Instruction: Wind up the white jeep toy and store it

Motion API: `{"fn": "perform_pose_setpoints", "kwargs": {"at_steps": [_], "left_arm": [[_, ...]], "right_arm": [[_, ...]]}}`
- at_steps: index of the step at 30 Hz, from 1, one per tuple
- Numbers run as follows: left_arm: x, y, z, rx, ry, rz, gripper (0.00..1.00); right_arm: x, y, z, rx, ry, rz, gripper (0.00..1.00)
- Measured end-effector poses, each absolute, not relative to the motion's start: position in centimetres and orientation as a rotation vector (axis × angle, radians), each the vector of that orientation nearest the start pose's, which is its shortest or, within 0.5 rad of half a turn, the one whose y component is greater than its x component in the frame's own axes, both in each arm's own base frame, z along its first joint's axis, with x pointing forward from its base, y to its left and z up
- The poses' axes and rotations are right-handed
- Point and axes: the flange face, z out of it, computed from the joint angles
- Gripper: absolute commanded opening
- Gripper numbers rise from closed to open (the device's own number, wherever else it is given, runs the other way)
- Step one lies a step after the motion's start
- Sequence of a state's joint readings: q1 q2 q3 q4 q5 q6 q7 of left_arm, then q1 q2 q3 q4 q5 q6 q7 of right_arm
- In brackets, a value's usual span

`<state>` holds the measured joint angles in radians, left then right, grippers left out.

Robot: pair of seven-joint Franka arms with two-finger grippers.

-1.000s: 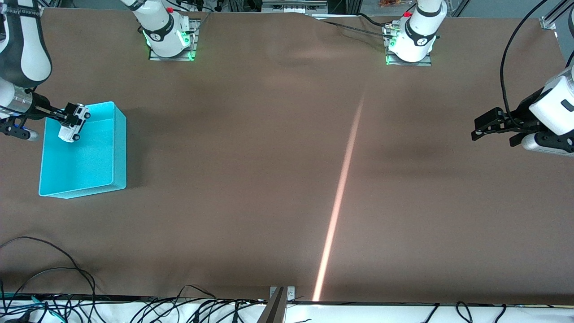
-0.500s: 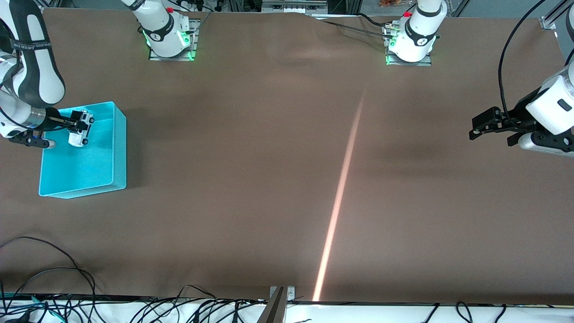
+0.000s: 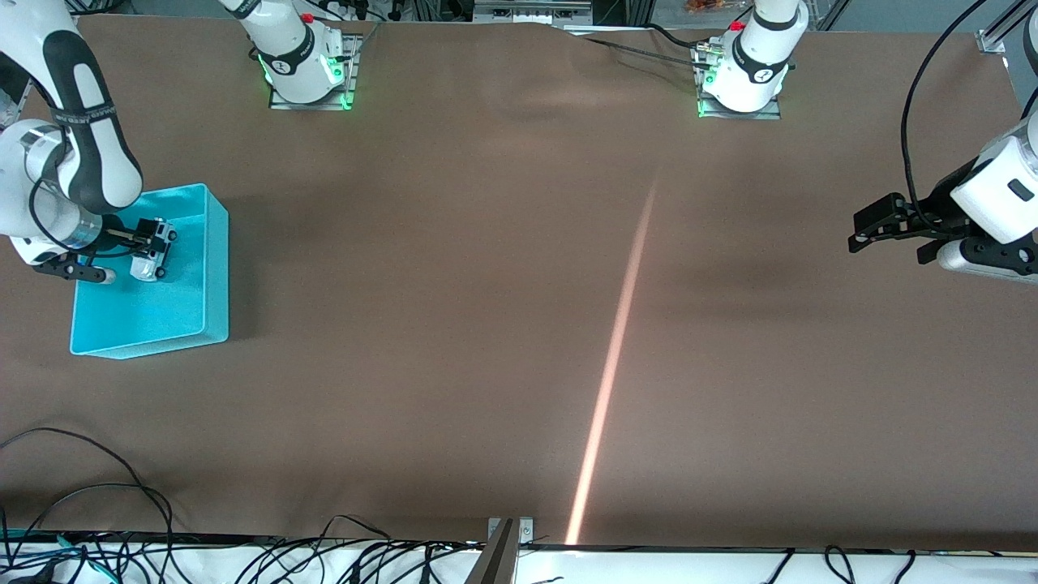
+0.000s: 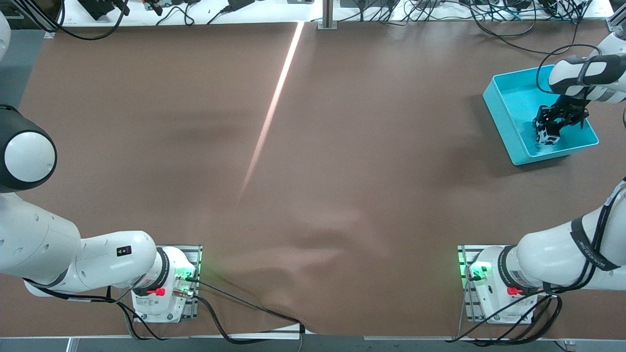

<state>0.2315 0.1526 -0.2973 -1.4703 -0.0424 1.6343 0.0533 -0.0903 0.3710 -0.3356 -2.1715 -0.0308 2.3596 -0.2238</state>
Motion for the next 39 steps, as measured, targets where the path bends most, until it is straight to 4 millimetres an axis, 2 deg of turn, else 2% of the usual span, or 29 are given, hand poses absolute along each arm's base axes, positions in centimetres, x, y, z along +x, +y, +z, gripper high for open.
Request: {"fn": "perform_pose_setpoints", "kwargs": {"at_steps": [4, 6, 8, 16, 20, 25, 28, 36, 39], "left_arm": [[60.4, -3.0, 59.3, -3.223, 0.182, -0.028, 1.00], [60.4, -3.0, 59.3, -3.223, 0.182, -0.028, 1.00], [60.4, -3.0, 59.3, -3.223, 0.182, -0.027, 1.00], [60.4, -3.0, 59.3, -3.223, 0.182, -0.027, 1.00], [60.4, -3.0, 59.3, -3.223, 0.183, -0.027, 1.00], [60.4, -3.1, 59.3, -3.223, 0.183, -0.027, 1.00], [60.4, -3.1, 59.3, -3.223, 0.184, -0.027, 1.00], [60.4, -3.1, 59.3, -3.223, 0.184, -0.027, 1.00], [60.4, -3.1, 59.3, -3.223, 0.183, -0.027, 1.00]], "right_arm": [[49.2, -23.3, 20.2, -3.197, 0.279, 0.347, 0.35], [49.0, -23.5, 20.1, -3.195, 0.286, 0.350, 0.55], [48.9, -23.7, 20.1, -3.193, 0.293, 0.351, 1.00], [48.3, -24.6, 20.0, -3.179, 0.424, 0.365, 1.00], [48.6, -24.5, 20.7, -3.174, 0.496, 0.347, 1.00], [49.2, -23.6, 22.5, -3.163, 0.500, 0.333, 1.00], [49.9, -22.5, 23.7, -3.160, 0.501, 0.302, 1.00], [53.7, -16.6, 25.4, -3.159, 0.481, 0.205, 1.00], [54.6, -15.5, 26.0, -3.161, 0.464, 0.179, 1.00]]}}
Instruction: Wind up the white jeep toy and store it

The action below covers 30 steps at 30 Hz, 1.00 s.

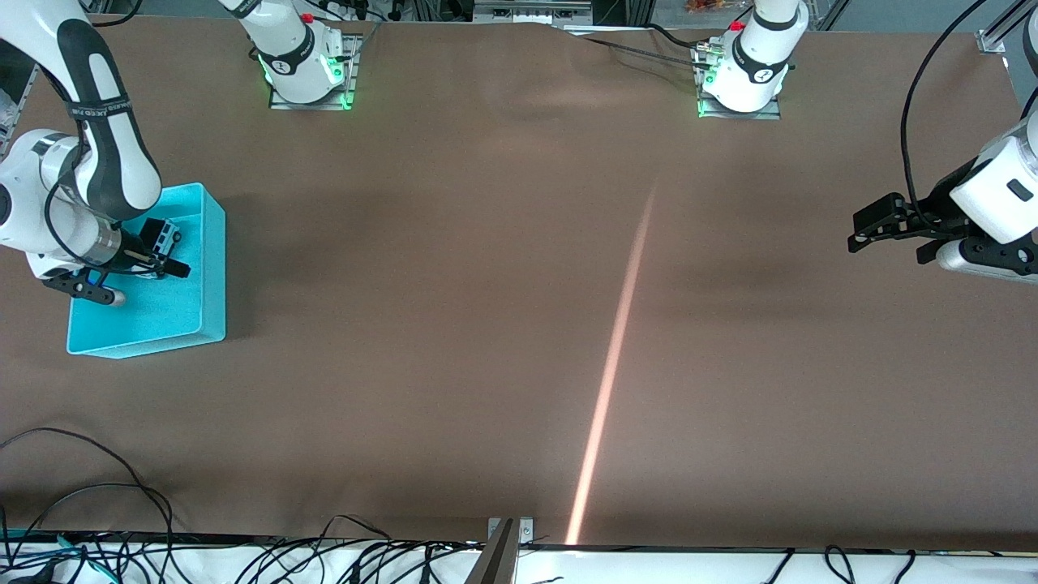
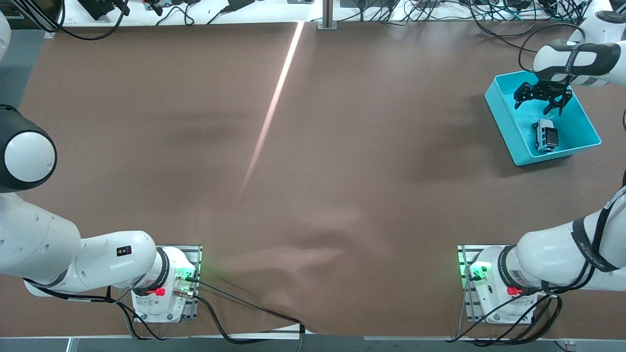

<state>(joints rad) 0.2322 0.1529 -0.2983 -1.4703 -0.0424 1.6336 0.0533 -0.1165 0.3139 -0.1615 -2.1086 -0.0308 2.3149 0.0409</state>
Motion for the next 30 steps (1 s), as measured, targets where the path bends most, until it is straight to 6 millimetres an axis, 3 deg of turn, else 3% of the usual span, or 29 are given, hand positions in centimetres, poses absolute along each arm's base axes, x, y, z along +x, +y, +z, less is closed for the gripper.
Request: {"fn": "perform_pose_setpoints", "kwargs": {"at_steps": [6, 9, 20, 30], "left_arm": [[60.4, -3.1, 59.3, -3.224, 0.183, -0.027, 1.00], [60.4, -3.0, 59.3, -3.224, 0.181, -0.027, 1.00], [60.4, -2.9, 59.3, -3.224, 0.178, -0.027, 1.00], [60.5, -2.3, 59.3, -3.172, 0.177, -0.027, 1.00]], "right_arm": [[55.1, -14.8, 27.5, -3.162, 0.443, 0.139, 1.00], [55.2, -14.4, 29.2, -3.160, 0.433, 0.126, 1.00], [53.9, -13.6, 40.1, -3.144, 0.429, -0.025, 1.00], [55.1, -9.0, 47.4, -3.111, 0.336, -0.173, 1.00]]}}
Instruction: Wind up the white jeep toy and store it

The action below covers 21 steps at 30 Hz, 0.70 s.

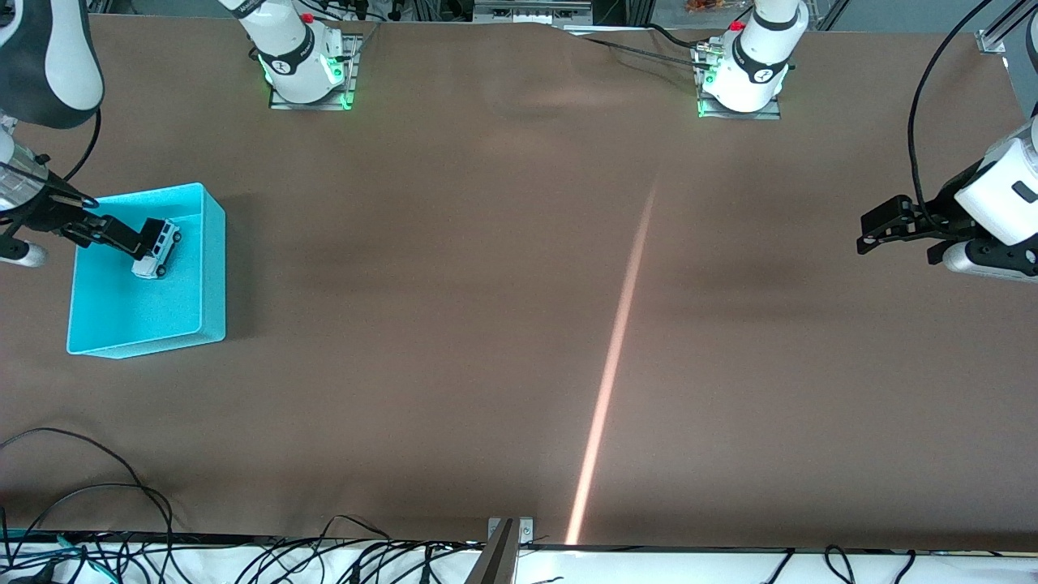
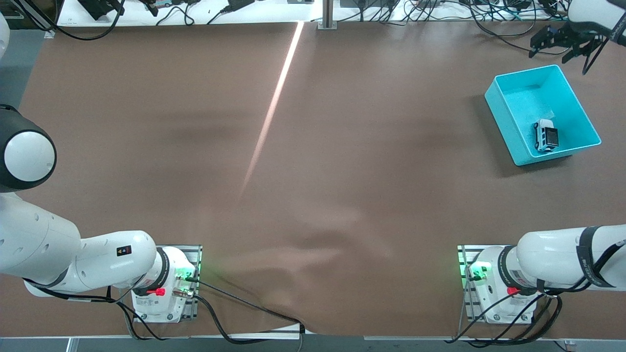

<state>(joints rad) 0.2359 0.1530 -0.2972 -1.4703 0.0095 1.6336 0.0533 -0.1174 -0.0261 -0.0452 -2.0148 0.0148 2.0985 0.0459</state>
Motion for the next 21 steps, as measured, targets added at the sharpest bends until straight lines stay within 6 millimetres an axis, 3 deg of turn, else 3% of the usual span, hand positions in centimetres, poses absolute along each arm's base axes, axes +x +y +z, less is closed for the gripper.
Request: {"fn": "perform_pose_setpoints", "kwargs": {"at_steps": [8, 17, 21], "left_arm": [[60.4, -2.2, 59.4, -3.149, 0.183, -0.029, 1.00], [60.4, -2.7, 59.4, -3.161, 0.192, -0.034, 1.00], [60.4, -2.8, 59.6, -3.172, 0.192, -0.038, 1.00]], "right_arm": [[55.6, -5.7, 53.5, -3.086, 0.358, -0.220, 1.00], [54.9, -5.2, 59.2, -3.086, 0.373, -0.157, 1.00], [54.4, -5.1, 60.4, -3.092, 0.351, -0.106, 1.00]]}}
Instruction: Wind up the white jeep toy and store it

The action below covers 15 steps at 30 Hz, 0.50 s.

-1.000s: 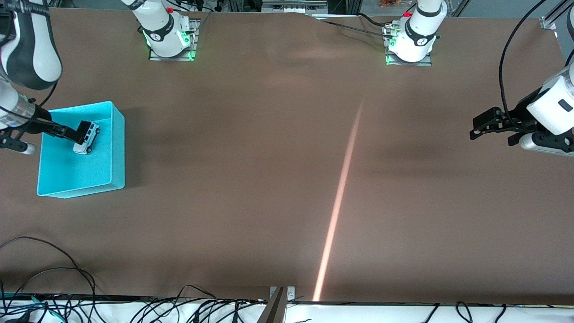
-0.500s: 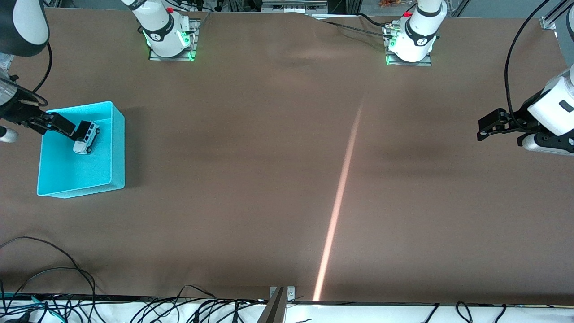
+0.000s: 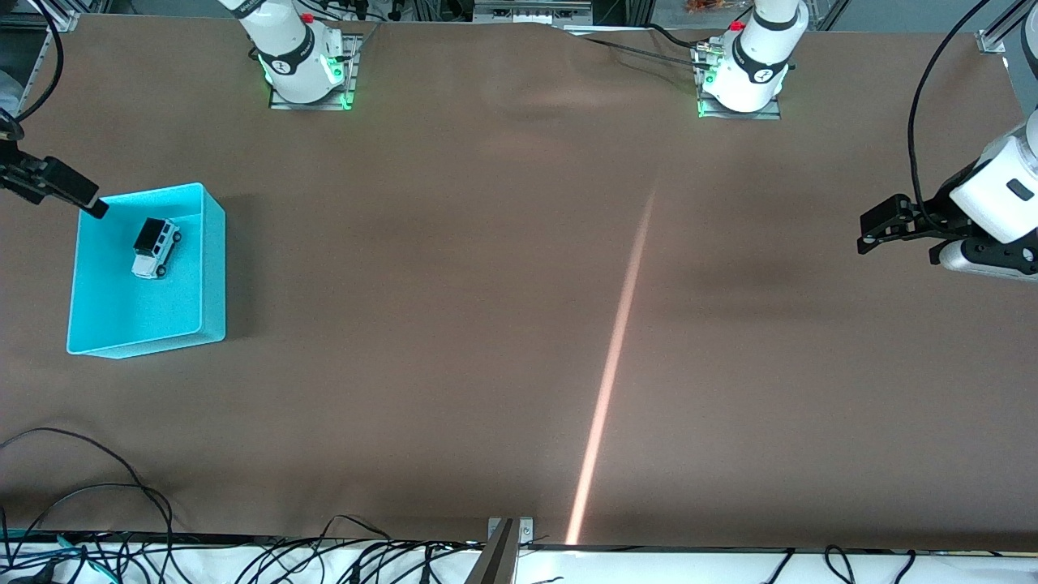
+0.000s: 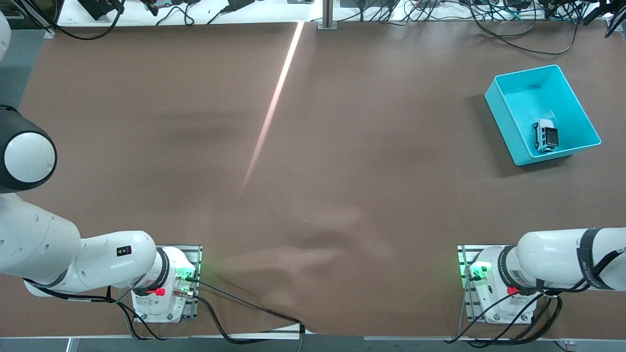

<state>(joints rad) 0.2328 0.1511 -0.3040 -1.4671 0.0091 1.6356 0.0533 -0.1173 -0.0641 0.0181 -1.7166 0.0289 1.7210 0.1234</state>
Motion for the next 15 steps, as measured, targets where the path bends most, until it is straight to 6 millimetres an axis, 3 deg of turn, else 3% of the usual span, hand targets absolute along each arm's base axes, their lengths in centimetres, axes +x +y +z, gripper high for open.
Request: {"fn": "perform_pose_setpoints", "kwargs": {"at_steps": [8, 15], "left_arm": [[59.7, -3.2, 61.2, -3.176, 0.194, -0.071, 1.00], [58.5, -3.1, 62.4, -3.167, 0.191, -0.060, 1.00]], "right_arm": [[53.6, -5.1, 60.2, -3.100, 0.288, 0.033, 1.00], [53.6, -5.4, 62.5, -3.104, 0.230, 0.037, 1.00]]}}
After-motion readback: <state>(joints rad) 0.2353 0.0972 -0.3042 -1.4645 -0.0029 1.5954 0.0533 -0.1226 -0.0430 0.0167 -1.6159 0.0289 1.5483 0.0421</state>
